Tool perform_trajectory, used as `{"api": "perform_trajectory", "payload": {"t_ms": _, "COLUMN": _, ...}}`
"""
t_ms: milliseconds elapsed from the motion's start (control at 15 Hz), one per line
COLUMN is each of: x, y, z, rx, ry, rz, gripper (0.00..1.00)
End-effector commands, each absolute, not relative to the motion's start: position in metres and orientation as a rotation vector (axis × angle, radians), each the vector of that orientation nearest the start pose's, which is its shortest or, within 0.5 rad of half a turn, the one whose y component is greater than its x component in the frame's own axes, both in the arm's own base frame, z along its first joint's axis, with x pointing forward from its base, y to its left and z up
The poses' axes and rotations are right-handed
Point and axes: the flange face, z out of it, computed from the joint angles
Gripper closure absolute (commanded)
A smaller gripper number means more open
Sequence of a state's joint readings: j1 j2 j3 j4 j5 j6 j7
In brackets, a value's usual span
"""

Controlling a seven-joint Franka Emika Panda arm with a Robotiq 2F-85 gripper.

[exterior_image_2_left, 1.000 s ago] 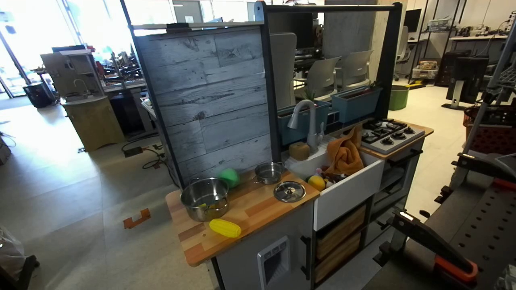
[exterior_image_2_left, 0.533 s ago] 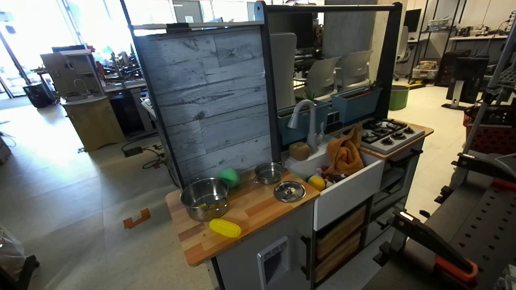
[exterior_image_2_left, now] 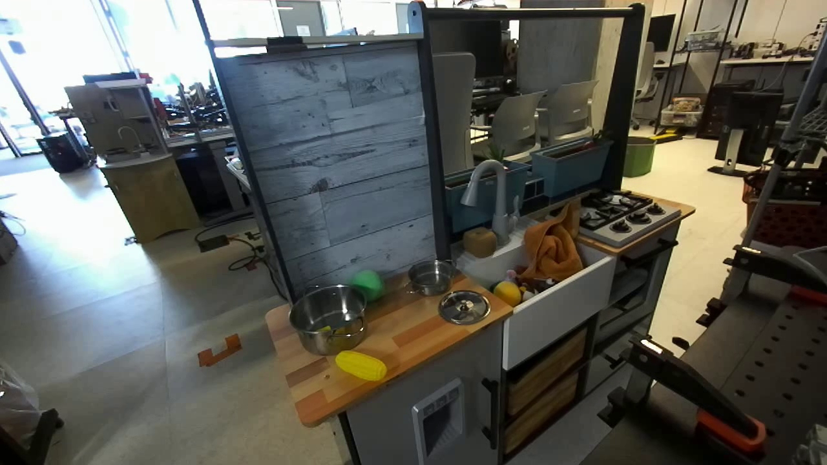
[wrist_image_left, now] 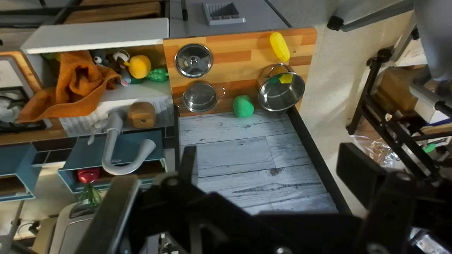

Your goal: Place the yellow cob of maize inside the silver pot on the left

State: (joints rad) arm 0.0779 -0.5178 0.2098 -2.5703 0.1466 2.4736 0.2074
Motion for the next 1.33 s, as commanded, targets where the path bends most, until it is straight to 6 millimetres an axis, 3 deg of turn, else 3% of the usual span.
{"api": "perform_trajectory", "payload": {"t_ms": 0, "x": 0.424, "y": 0.154, "z": 0.44, "rx": -2.97, "ry": -0.081, "rz": -0.683, "gripper": 0.0}}
{"api": "perform_trajectory", "payload": {"t_ms": 333, "x": 0.451, "y": 0.174, "z": 0.397, "rx": -2.961, "ry": -0.186, "rz": -0.78, "gripper": 0.0}}
{"api": "perform_trajectory", "payload": {"t_ms": 733, "x": 0.473, "y": 0.16, "z": 0.351, "rx": -2.951, "ry": -0.201, "rz": -0.837, "gripper": 0.0}}
{"api": "perform_trajectory", "payload": {"t_ms": 933, "x": 0.474, "y": 0.16, "z": 0.31, "rx": -2.967, "ry": -0.282, "rz": -0.741, "gripper": 0.0}}
{"api": "perform_trajectory", "payload": {"t_ms": 1000, "x": 0.472, "y": 0.169, "z": 0.287, "rx": -2.965, "ry": -0.332, "rz": -0.655, "gripper": 0.0}}
{"api": "perform_trajectory", "payload": {"t_ms": 1267, "x": 0.461, "y": 0.19, "z": 0.231, "rx": -2.969, "ry": -0.46, "rz": -0.437, "gripper": 0.0}}
